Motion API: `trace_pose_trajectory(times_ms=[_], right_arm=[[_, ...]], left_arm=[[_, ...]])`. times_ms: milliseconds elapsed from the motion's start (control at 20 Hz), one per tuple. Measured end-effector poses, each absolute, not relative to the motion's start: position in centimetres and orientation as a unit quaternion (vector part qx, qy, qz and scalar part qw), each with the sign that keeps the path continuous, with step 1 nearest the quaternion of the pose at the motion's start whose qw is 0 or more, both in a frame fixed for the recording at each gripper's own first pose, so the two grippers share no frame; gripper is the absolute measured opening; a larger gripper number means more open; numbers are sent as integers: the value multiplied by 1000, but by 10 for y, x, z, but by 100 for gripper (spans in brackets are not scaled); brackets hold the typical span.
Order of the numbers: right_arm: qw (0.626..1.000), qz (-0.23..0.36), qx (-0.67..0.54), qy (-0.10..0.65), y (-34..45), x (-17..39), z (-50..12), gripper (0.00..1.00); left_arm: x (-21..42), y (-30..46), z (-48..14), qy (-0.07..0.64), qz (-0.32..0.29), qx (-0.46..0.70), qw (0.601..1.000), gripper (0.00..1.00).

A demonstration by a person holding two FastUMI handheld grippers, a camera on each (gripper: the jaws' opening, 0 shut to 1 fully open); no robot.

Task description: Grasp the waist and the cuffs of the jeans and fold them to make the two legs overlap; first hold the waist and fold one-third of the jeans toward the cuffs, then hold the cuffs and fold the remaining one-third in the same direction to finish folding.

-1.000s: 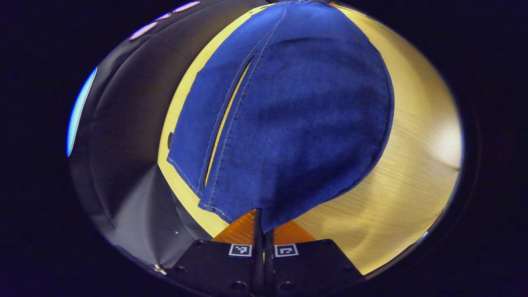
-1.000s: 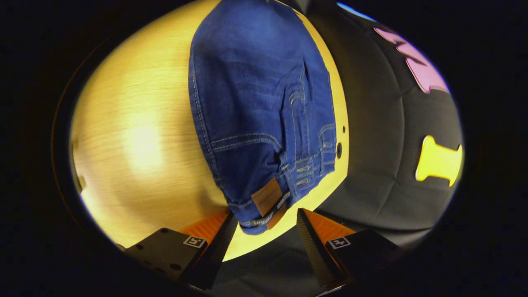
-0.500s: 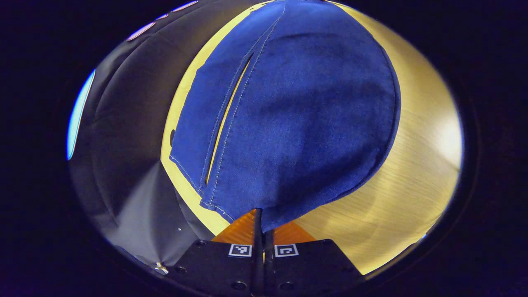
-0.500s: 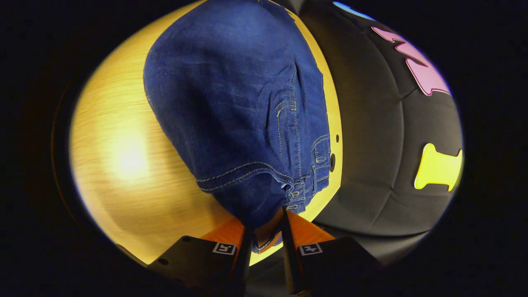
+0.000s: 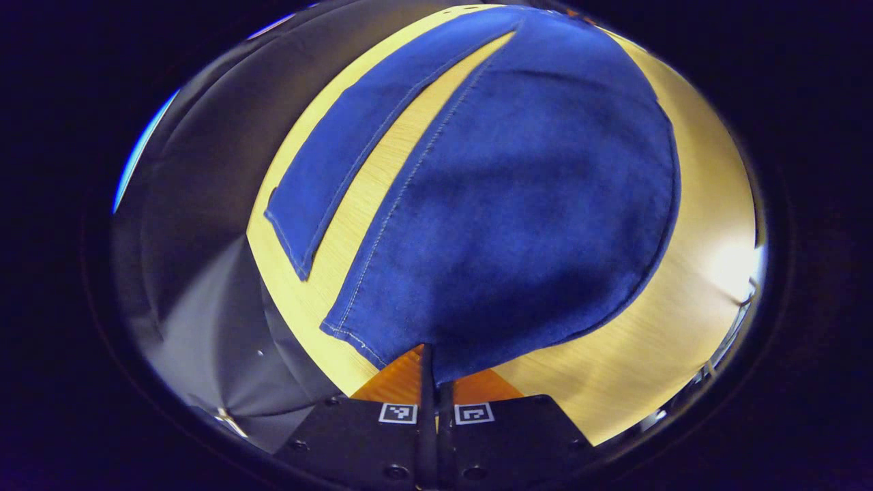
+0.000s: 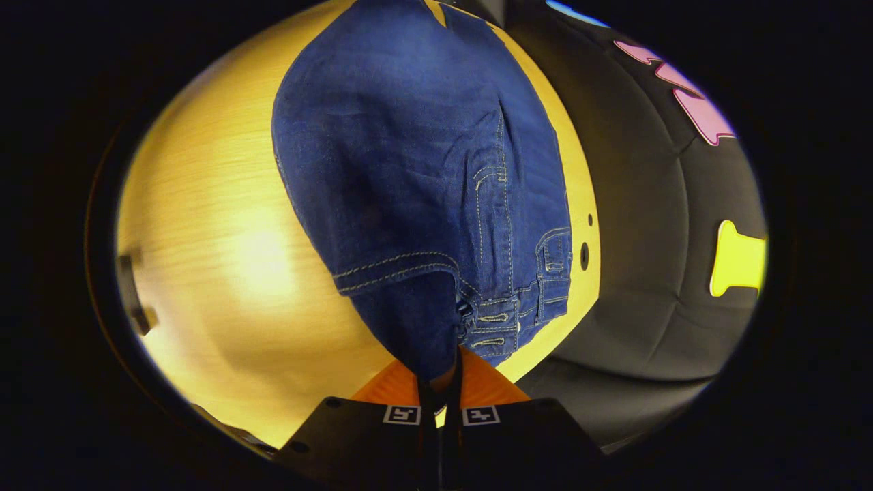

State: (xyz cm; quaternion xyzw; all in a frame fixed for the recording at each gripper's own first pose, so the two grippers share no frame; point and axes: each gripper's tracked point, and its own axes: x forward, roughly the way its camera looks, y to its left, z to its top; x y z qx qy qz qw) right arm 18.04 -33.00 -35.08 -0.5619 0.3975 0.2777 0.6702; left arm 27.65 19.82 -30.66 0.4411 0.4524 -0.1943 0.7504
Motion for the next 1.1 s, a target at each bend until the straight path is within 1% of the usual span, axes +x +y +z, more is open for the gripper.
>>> trace_pose_trajectory(times_ms=[100, 200, 400, 550, 600, 650, 800, 1000, 1100], right_arm=[[691, 262, -546, 395, -331, 196, -339, 7], [715, 244, -527, 389, -328, 205, -316, 7], [766, 197, -477, 383, -322, 251, -265, 7], [811, 155, -407, 391, -320, 300, -240, 7], [823, 147, -386, 391, -321, 316, -233, 7], [827, 135, -368, 404, -325, 325, -230, 6], [841, 98, -313, 431, -330, 353, -239, 7], [854, 55, -219, 468, -330, 384, -261, 7], [855, 33, -174, 488, -325, 393, -266, 7]], left_arm=[[280, 197, -301, 454, -173, 374, 790, 6], [286, 197, -295, 466, -161, 309, 814, 6], [314, 185, -249, 474, -110, 198, 851, 6], [354, 177, -193, 458, -74, 102, 880, 6], [366, 177, -179, 458, -65, 79, 883, 5], [368, 180, -167, 461, -56, 55, 884, 6], [390, 186, -139, 467, -38, -2, 884, 6], [415, 182, -105, 486, -27, 4, 874, 5], [429, 176, -97, 493, -20, 16, 870, 6]])
